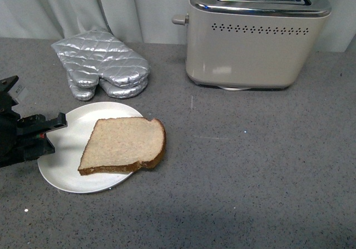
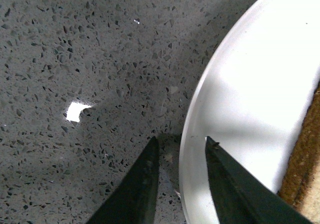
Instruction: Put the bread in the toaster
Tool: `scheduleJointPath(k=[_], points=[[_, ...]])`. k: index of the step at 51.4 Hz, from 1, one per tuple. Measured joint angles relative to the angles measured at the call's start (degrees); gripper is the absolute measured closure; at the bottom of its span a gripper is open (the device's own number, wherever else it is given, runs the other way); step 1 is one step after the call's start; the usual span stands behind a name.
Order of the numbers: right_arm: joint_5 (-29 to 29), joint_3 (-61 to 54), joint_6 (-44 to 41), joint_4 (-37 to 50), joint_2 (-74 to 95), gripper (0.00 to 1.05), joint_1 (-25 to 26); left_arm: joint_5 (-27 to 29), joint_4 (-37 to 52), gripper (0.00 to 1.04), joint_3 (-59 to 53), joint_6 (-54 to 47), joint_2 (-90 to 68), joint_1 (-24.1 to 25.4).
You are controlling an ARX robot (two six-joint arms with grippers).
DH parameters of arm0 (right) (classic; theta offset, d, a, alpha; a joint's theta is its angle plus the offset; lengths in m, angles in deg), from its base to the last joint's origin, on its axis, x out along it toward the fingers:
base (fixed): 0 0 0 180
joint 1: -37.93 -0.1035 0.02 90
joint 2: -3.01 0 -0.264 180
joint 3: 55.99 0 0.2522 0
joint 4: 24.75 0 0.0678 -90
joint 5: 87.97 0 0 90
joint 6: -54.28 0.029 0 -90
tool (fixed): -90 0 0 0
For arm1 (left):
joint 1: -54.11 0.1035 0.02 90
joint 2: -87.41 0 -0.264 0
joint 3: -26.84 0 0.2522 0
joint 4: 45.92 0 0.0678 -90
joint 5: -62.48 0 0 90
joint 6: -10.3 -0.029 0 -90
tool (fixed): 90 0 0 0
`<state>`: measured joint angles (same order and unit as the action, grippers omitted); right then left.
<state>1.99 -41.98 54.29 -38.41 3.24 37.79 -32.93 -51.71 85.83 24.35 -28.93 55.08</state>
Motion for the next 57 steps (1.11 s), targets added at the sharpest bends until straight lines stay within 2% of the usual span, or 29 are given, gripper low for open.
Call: scheduleJointPath(k=[7,21,36,42,50,57], points=[[-0.02,0.0,0.0,0.0,0.0,0.1,0.0,-1.62,-0.46,1.02,-0.02,1.36,0.28,-0.13],[-0.02,0.0,0.0,0.0,0.0,0.1,0.0,-4.31,-1.36,1.02,-1.66,5.05,6.05,-2.89],[-0.02,0.0,0.0,0.0,0.0,0.1,0.0,-4.74,-0.07,1.02,0.83,14.43,9.05,-13.79],[0.0,0.0,0.0,0.0,0.0,0.1,0.0,-3.96,2.99,1.02,5.05,19.47,5.22,-18.95],[-0.02,0.0,0.0,0.0,0.0,0.1,0.0,-3.21,1.09,1.02,15.04,27.43,-3.43,-26.73],[-0.02,0.0,0.0,0.0,0.0,0.1,0.0,-2.54,-1.07,1.02,19.39,28.79,-7.74,-29.62]])
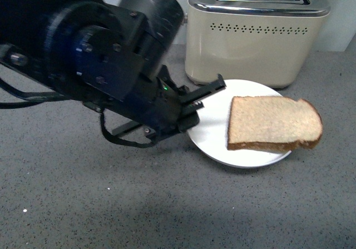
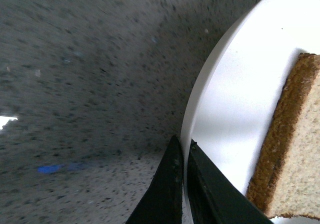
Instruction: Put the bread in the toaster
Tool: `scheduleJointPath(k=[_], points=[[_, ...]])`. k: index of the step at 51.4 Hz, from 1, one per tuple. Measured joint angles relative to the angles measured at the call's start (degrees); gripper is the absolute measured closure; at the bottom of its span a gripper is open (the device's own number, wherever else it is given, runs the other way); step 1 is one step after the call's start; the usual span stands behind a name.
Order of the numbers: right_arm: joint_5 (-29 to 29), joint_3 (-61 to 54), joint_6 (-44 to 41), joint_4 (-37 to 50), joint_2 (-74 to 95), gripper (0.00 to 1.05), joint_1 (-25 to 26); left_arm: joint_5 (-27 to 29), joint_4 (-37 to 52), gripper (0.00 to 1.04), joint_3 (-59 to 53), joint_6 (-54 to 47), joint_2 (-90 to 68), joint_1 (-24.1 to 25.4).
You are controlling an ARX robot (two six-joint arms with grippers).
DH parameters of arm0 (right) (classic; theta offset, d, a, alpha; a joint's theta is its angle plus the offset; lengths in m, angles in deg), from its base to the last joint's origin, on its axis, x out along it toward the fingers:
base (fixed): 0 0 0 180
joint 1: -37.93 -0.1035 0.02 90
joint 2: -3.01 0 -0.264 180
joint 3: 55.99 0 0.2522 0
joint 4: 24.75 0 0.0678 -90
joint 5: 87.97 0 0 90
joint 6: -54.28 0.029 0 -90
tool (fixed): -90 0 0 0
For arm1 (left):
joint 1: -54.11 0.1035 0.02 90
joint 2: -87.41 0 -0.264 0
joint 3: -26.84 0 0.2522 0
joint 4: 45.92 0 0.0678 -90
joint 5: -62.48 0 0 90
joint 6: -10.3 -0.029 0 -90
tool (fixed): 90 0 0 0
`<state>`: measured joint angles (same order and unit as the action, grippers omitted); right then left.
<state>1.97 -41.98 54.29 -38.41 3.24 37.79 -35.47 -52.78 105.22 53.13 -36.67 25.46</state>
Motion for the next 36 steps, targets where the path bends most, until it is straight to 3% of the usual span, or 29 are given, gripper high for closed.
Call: scheduleJointPath(k=[13,25,31,36], points=[[0.0,0.0,0.0,0.0,0.0,0.1,0.0,2.08,-3.45,1.01,3.5,0.35,-4.52,-1.84],[0.02,0.0,0.0,0.0,0.0,0.1,0.0,3.96,-1.92,0.68,2.64,1.88,-2.93,-1.36],[0.02,0.0,0.0,0.0,0.0,0.1,0.0,8.46,-0.46,0.51,0.5,0.76,0.81,-0.96],[0.0,0.0,0.0,0.0,0.0,0.1,0.0,16.11,4.33,0.37,-3.43,-3.78,5.31,-0.57]])
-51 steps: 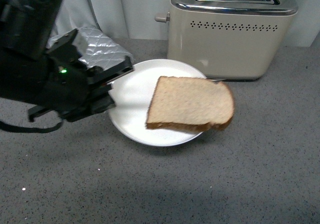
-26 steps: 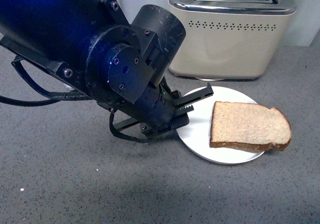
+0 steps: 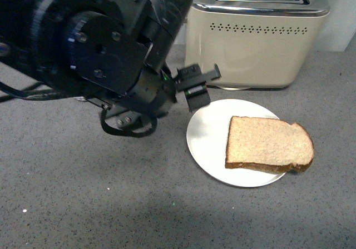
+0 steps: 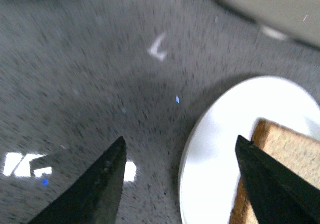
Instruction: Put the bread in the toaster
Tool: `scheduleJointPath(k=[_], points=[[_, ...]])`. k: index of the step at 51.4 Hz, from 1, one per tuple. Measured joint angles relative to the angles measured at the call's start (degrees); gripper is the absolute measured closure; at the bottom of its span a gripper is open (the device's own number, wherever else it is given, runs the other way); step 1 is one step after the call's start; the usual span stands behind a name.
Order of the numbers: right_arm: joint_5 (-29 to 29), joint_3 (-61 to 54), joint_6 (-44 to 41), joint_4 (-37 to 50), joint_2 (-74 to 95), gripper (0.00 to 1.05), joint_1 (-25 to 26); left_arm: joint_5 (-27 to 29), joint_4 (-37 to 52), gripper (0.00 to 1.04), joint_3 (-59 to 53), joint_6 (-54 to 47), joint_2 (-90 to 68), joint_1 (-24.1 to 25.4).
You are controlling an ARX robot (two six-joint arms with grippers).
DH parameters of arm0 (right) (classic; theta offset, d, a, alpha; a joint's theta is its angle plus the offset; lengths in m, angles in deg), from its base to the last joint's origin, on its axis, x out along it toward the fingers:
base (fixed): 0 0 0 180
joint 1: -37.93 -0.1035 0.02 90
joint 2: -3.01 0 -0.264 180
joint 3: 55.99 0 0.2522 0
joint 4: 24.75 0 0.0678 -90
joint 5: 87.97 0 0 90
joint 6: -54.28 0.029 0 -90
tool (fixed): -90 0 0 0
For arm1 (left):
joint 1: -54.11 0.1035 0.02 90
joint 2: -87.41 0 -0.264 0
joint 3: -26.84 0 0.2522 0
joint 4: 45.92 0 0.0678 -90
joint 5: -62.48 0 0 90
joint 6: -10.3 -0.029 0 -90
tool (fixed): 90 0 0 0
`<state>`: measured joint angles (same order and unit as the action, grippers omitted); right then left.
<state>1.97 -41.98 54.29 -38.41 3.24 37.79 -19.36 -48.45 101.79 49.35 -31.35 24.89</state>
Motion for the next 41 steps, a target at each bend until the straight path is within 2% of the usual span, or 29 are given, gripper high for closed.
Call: scheduleJointPath(k=[4,9,15,16,17,18,19,23,28,35,37,41], points=[[0.0,0.0,0.0,0.0,0.0,0.1,0.0,3.67,4.42,0.26,-3.54,-2.01,4.17,0.81],[0.0,0.0,0.0,0.0,0.0,0.1,0.0,6.03,14.69,0.07,-11.76,-1.33,12.92,3.39],[0.0,0.0,0.0,0.0,0.0,0.1,0.0,10.62,17.99,0.08,-18.12,-3.48,19.98,5.29],[0.0,0.0,0.0,0.0,0.0,0.1,0.0,12.22,21.49,0.11,-20.06,-5.29,20.57,5.7],[0.0,0.0,0.0,0.0,0.0,0.1,0.0,13.38,29.29,0.16,-23.39,-10.05,21.38,6.32],[0.04,0.0,0.0,0.0,0.0,0.1,0.0,13.31,33.16,0.2,-25.57,-12.44,21.7,6.88],[0.15,0.0,0.0,0.0,0.0,0.1,0.0,12.57,41.22,0.25,-28.72,-17.92,22.21,7.69],[0.13,0.0,0.0,-0.02,0.0,0.1,0.0,10.36,54.66,0.43,-36.74,-29.79,25.86,10.27],[0.13,0.0,0.0,0.0,0.0,0.1,0.0,7.21,56.04,0.65,-42.36,-35.78,32.79,13.18],[0.13,0.0,0.0,-0.02,0.0,0.1,0.0,3.74,53.9,0.95,-48.92,-37.75,40.41,17.03],[0.13,0.0,0.0,-0.02,0.0,0.1,0.0,3.08,53.13,1.02,-50.14,-37.81,42.42,17.84],[0.13,0.0,0.0,-0.02,0.0,0.1,0.0,1.46,51.12,1.01,-52.52,-38.16,47.17,19.37]])
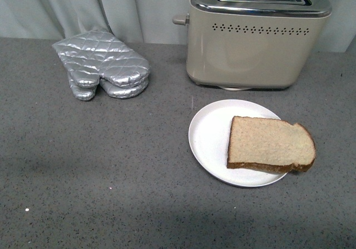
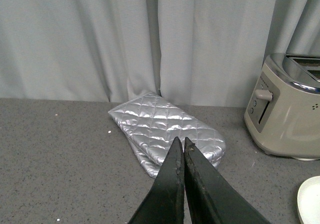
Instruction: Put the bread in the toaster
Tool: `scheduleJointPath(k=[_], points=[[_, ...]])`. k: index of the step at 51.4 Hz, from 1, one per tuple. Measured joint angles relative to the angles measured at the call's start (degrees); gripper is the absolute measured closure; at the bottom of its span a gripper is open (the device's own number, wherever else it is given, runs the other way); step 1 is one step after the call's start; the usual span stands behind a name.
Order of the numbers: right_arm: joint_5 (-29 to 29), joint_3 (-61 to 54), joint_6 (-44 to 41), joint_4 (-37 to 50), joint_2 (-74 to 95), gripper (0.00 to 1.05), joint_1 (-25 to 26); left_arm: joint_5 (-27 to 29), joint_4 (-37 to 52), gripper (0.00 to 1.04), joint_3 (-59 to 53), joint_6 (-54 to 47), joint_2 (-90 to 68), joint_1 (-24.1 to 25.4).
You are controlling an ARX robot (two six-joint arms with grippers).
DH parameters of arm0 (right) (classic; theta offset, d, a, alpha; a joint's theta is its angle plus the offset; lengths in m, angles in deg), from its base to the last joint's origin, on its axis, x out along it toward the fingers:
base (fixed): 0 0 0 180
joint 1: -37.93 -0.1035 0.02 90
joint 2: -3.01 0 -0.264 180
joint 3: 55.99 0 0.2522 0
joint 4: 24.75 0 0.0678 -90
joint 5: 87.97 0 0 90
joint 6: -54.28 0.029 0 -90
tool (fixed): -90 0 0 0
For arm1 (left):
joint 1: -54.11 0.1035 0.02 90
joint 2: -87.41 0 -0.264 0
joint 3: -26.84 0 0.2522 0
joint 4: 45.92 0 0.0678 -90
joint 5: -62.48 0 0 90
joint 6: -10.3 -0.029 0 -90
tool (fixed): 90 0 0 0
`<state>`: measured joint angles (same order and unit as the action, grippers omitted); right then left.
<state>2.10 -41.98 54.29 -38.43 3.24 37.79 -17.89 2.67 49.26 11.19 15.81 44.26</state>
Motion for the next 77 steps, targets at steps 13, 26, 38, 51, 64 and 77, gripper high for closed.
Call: scheduleJointPath(k=[13,26,38,51,64,77], points=[[0.0,0.0,0.0,0.0,0.0,0.1,0.0,-4.02,-10.03,1.01,-5.38,-0.39,15.15,4.13],[0.0,0.0,0.0,0.0,0.0,0.1,0.0,-9.44,-21.68,1.01,-7.58,-0.46,29.31,9.68],[-0.02,0.0,0.0,0.0,0.0,0.1,0.0,-9.51,-29.31,1.01,-7.61,-0.46,37.94,9.7],[0.0,0.0,0.0,0.02,0.0,0.1,0.0,-9.49,-35.91,1.01,-7.63,-0.46,45.09,9.7],[-0.02,0.0,0.0,0.0,0.0,0.1,0.0,-9.51,-41.62,1.01,-7.63,-0.46,51.12,9.7],[-0.02,0.0,0.0,0.0,0.0,0.1,0.0,-9.51,-47.63,1.01,-7.63,-0.46,57.11,9.7]])
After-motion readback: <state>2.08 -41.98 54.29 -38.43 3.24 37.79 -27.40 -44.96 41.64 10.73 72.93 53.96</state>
